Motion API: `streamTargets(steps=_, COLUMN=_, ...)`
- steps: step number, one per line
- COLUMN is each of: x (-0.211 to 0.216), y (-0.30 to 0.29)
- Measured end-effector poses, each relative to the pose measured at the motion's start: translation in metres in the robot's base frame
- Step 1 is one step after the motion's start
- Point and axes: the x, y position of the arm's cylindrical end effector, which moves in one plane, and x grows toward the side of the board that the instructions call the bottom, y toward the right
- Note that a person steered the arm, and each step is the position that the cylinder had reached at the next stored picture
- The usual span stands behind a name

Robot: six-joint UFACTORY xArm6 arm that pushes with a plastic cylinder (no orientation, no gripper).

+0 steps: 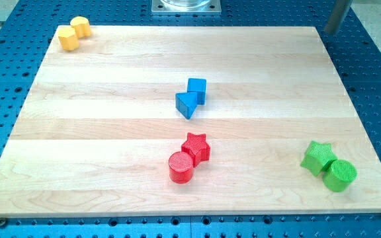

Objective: Move the heart parallel to the hexagon

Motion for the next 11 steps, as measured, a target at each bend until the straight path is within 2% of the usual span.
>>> streamTargets(steps=1, x=0.0, y=0.0)
streamTargets(steps=2, x=-0.01, y=-0.032)
streamTargets(steps=3, x=-0.01, y=-0.104)
streamTargets(steps=4, x=0.013, y=-0.261)
streamTargets(steps=5, x=0.073, y=-0.424)
streamTargets(steps=6, x=0.144, y=-0.535)
streamTargets(steps=7, x=0.12, y=-0.635)
streamTargets(steps=8, x=0.11, y=-0.639)
streamTargets(steps=10, x=-0.007, y=-0.627)
streamTargets(steps=11, x=-0.011, y=-0.607)
